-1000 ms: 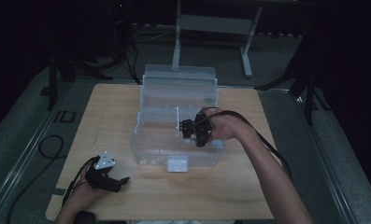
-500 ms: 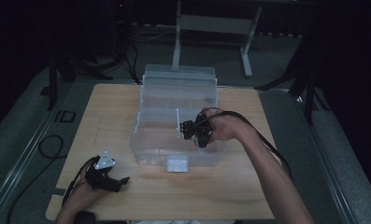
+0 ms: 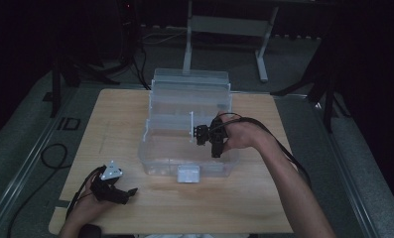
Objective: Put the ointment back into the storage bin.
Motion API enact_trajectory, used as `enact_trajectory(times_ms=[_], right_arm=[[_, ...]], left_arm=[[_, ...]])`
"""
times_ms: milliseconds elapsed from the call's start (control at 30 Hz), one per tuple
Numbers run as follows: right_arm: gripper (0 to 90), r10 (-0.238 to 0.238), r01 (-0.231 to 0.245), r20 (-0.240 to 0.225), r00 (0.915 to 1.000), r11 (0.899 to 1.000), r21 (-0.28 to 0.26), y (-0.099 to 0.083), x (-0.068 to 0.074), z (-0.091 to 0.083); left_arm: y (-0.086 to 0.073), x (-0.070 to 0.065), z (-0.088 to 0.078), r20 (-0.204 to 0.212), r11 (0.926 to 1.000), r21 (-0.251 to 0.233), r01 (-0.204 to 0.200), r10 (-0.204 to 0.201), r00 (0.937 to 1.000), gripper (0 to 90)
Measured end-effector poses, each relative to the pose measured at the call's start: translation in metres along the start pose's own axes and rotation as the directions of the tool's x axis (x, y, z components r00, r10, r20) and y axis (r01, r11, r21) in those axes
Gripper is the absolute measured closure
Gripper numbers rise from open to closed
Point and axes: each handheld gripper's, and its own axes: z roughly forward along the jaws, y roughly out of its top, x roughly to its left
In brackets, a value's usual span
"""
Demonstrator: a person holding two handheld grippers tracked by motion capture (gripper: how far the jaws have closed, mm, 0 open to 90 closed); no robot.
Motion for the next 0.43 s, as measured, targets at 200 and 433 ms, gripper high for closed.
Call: enact_trajectory(times_ms=[200, 433], right_arm=[[40.4, 0.023, -0.023, -0.011, 0.9997, 0.999, -0.048, -0.007, 0.002, -0.004], [39.4, 0.05, -0.049, 0.01, 0.9987, 0.996, -0.078, -0.021, 0.004, -0.004]], left_arm=[[0.0, 0.0, 0.0, 0.0, 1.0, 0.0, 0.0, 0.0, 1.0, 2.6], [0.0, 0.0, 0.0, 0.0, 1.0, -0.001, 0.001, -0.001, 1.0, 2.6]])
